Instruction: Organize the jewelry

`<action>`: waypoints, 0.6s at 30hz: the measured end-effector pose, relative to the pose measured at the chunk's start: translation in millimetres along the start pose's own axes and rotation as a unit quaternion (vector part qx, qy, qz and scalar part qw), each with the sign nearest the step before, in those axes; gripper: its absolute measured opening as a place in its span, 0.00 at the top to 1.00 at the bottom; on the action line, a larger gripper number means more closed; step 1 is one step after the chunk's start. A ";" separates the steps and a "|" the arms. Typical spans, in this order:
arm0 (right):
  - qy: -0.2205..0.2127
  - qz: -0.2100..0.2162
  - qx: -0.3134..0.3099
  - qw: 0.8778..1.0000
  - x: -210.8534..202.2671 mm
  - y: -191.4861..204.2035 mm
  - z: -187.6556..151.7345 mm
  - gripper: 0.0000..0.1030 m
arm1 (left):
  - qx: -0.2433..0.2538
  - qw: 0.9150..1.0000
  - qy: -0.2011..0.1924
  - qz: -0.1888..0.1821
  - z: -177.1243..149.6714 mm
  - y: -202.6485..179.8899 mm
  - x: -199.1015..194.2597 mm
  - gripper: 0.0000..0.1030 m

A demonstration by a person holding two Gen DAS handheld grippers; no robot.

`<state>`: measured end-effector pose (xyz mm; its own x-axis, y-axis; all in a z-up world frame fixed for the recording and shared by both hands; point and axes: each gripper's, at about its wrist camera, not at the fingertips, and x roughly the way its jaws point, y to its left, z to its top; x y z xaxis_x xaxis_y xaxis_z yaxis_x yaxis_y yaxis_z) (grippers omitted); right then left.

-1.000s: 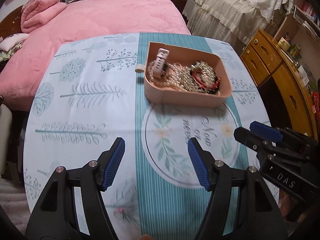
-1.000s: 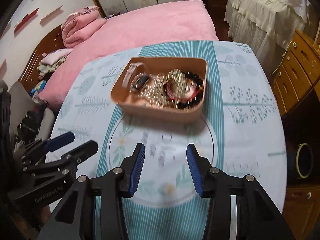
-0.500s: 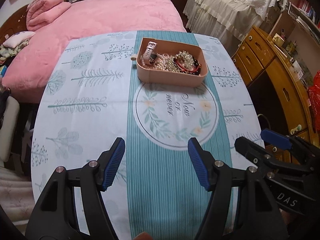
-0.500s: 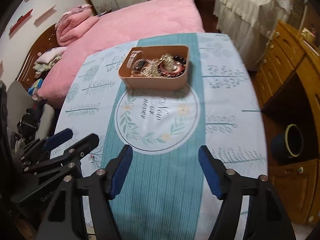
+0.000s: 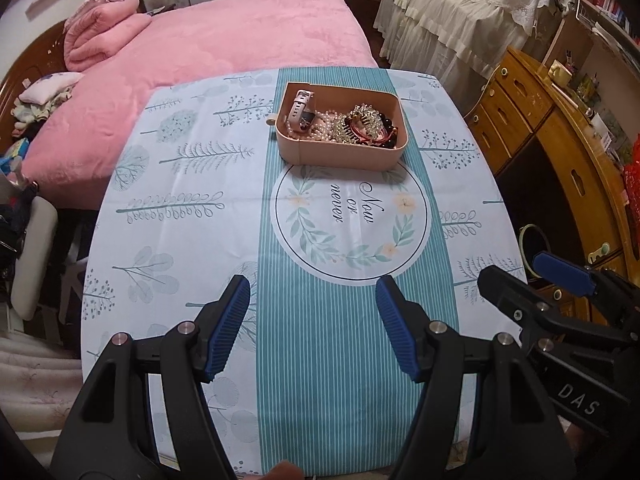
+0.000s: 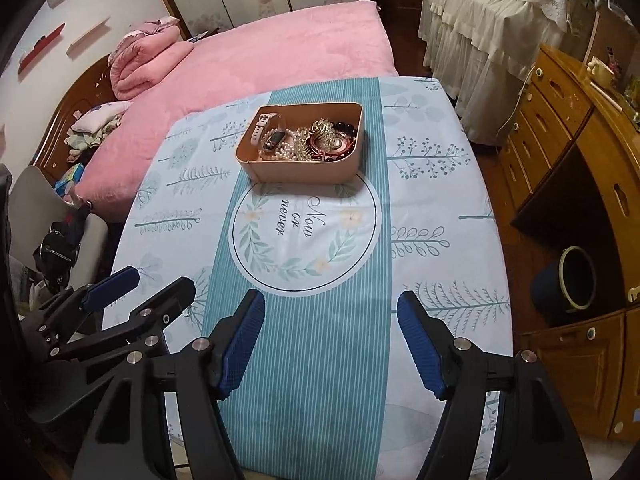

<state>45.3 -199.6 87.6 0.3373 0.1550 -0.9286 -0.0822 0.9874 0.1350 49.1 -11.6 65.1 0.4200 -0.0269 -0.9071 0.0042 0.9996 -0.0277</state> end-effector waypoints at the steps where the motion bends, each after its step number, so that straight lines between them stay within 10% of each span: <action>1: 0.001 0.001 0.001 1.000 -1.1 -0.6 -0.8 0.32 | 0.000 1.000 0.001 0.002 -0.4 -0.3 -0.2 0.39; 18: 0.003 -0.021 -0.009 1.000 0.5 8.3 -5.4 0.31 | 0.006 1.000 0.014 0.025 -4.3 1.8 4.7 0.39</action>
<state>39.8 -191.5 86.4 0.3349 0.1140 -0.9353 -0.0853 0.9922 0.0904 47.1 -9.9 58.9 0.3939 0.0230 -0.9188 -0.0045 0.9997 0.0231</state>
